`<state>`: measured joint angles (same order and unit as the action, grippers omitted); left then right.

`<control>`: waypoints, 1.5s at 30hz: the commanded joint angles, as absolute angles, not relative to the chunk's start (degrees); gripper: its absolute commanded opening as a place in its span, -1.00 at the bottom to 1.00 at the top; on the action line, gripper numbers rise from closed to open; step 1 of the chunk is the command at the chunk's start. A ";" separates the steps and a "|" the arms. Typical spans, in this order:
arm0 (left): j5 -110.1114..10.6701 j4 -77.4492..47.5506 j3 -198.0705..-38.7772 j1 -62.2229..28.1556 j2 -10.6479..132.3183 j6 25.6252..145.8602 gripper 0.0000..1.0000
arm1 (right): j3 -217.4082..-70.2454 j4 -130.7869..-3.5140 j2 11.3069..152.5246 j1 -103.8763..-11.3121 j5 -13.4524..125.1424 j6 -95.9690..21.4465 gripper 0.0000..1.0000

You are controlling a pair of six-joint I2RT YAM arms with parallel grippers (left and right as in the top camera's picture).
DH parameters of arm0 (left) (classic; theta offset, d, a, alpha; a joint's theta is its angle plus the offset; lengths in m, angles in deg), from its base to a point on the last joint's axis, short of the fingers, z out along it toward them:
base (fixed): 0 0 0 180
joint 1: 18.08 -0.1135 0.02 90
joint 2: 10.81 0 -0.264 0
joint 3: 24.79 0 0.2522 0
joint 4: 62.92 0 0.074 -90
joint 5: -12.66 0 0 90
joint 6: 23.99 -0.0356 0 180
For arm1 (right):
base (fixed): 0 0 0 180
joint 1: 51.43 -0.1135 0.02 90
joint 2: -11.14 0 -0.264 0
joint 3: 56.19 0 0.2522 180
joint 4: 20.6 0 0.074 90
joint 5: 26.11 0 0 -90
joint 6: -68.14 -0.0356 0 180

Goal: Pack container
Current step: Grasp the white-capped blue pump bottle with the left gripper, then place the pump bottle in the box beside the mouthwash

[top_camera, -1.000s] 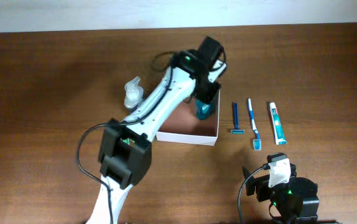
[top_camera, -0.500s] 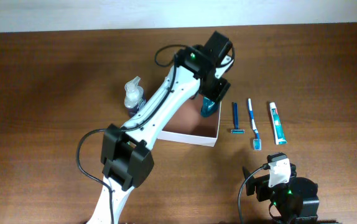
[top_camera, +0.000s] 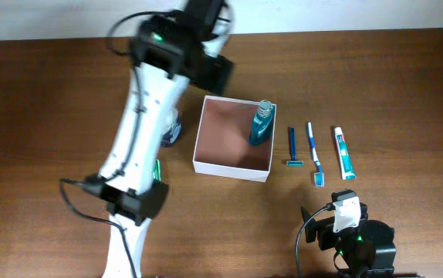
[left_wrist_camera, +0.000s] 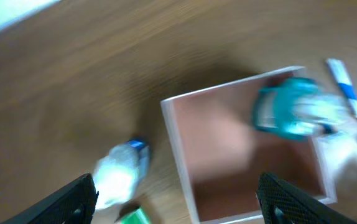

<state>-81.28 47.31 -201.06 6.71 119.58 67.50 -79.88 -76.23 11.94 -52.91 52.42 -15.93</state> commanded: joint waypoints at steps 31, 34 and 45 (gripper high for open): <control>-79.60 41.50 -167.56 -2.60 119.31 68.81 -0.70 | -79.58 -76.10 11.55 -52.49 52.93 -16.39 0.98; -79.58 47.20 -176.00 -1.22 119.29 68.81 -0.77 | -79.58 -76.10 11.55 -52.49 52.93 -16.39 0.97; -76.69 47.27 -187.89 9.88 113.61 69.67 -0.80 | -79.58 -76.10 11.55 -52.49 52.93 -16.39 0.97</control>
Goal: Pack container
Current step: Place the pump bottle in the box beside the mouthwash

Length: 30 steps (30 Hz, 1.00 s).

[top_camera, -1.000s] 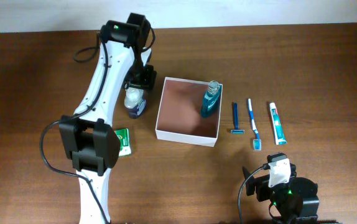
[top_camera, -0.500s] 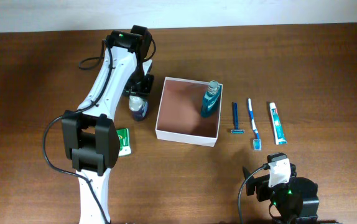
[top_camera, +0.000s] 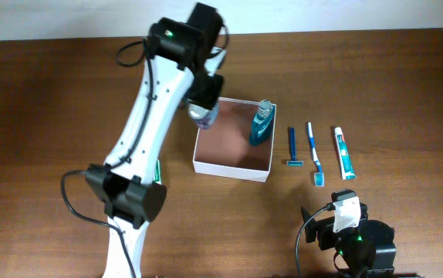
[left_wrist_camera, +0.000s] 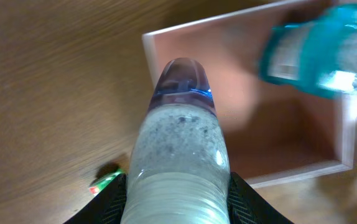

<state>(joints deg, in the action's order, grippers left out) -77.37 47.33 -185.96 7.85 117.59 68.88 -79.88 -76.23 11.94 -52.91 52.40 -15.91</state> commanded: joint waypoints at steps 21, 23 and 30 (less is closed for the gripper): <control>-74.97 28.16 -176.19 12.62 124.73 71.59 -0.05 | -79.58 -76.10 11.55 -52.49 52.95 -16.39 0.98; -74.97 27.77 -176.21 12.62 124.73 71.57 0.15 | -79.58 -76.10 11.55 -52.49 52.95 -16.39 0.98; -75.05 33.30 -178.81 12.11 124.67 71.50 0.33 | -79.58 -76.10 11.55 -52.49 52.93 -16.39 0.98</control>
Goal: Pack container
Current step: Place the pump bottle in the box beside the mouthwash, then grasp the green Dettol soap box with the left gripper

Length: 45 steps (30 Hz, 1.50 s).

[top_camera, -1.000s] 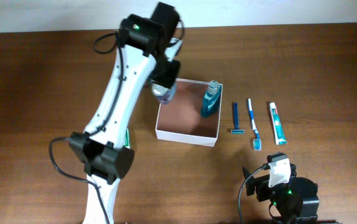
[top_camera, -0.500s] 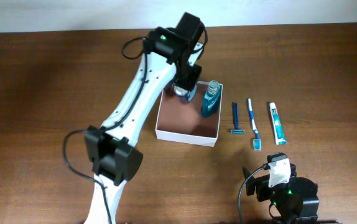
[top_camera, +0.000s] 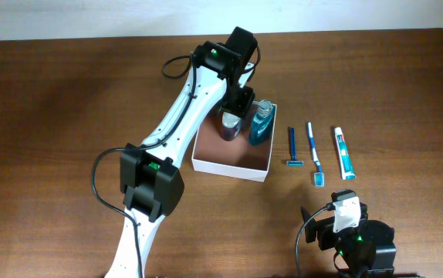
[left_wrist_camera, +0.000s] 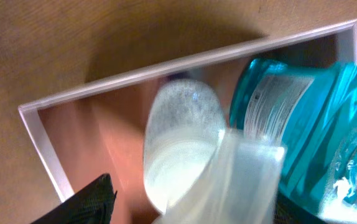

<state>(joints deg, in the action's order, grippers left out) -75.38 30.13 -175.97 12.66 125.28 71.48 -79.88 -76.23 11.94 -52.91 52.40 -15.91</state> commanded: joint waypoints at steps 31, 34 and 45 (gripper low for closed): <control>-82.53 23.16 -114.27 -2.64 80.45 81.64 0.74 | -79.58 -76.10 11.55 -52.49 52.93 -16.39 0.97; -80.69 16.62 -106.80 -6.40 80.56 83.57 0.74 | -79.58 -76.10 11.55 -52.49 52.93 -16.39 0.98; -75.53 -2.37 -94.56 -11.23 81.98 84.01 0.41 | -79.58 -76.10 11.55 -52.49 52.93 -16.39 0.97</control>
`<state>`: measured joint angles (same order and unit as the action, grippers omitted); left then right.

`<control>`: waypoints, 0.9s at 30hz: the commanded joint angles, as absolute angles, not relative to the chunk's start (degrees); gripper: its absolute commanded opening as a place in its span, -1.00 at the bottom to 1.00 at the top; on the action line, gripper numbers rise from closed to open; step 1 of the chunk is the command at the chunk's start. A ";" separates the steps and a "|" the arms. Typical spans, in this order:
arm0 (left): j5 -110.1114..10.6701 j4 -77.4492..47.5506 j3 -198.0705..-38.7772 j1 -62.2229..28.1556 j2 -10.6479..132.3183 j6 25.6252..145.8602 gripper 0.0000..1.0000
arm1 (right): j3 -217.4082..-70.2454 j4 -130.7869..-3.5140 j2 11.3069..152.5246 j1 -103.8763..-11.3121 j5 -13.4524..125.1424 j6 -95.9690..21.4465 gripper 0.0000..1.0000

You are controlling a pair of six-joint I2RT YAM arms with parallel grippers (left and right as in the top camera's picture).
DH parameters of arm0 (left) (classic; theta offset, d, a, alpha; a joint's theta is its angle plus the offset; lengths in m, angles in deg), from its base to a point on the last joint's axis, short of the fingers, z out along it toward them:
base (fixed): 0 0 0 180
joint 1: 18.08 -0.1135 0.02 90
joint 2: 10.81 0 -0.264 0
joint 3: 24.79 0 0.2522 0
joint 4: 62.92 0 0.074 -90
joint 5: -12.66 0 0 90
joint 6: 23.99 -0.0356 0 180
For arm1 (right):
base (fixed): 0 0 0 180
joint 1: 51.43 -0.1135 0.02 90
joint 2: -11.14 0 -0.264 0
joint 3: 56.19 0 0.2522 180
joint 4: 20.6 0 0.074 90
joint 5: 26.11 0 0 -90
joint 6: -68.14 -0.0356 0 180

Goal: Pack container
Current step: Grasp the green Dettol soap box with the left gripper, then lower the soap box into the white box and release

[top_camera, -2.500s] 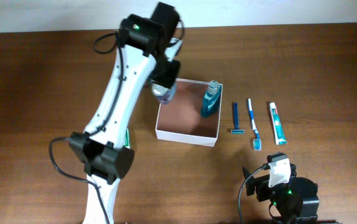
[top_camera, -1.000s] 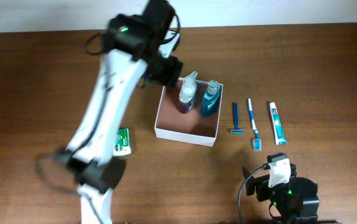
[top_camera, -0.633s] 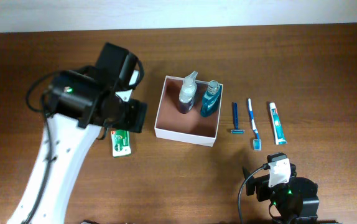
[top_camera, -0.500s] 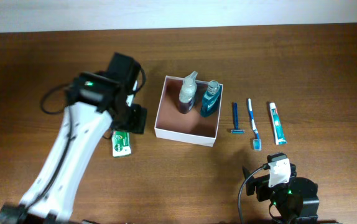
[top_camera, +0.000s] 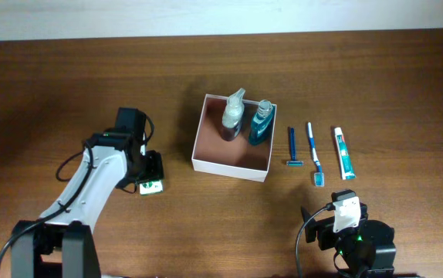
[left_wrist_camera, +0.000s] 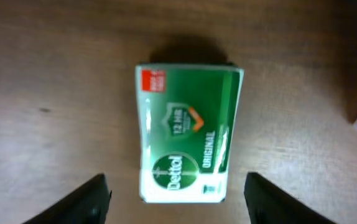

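A white box sits mid-table with a clear frosted bottle and a teal bottle standing in its far side. A green and white Detol soap bar lies flat on the wood to the left of the box, seen also in the overhead view as the soap bar. My left gripper hangs open right over it, fingers apart on either side with nothing between them. Right of the box lie a blue razor, a toothbrush and a toothpaste tube. My right gripper is not in view.
The right arm's base sits at the front right edge. The box corner shows at the right edge of the left wrist view. Bare wood lies between the soap and the box.
My left gripper has let go of the frosted bottle, which now stands in the box beside the teal one. The arm has moved left and now hangs open over the soap bar.
My left gripper was open over the frosted bottle left of the box. Then it was shut on the bottle at the box's far left corner, then held it inside the box next to the teal bottle. Now the bottle stands there and the gripper is over the soap.
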<state>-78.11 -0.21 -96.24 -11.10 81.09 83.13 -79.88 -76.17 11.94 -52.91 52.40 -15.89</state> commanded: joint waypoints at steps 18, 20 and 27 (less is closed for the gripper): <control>-75.34 1.74 -100.63 -11.23 90.05 81.32 -0.14 | -79.58 -76.10 11.55 -52.49 52.93 -16.39 0.97; -75.36 7.71 -106.07 -11.23 90.05 79.48 -0.35 | -79.58 -76.10 11.55 -52.49 52.93 -16.39 0.97; -74.42 24.45 -128.30 -10.16 89.83 74.83 -0.53 | -79.58 -76.10 11.55 -52.49 52.95 -16.39 0.97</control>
<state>-75.77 19.88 -117.99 -11.08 90.11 78.78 -79.88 -76.10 11.96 -52.91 52.40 -15.91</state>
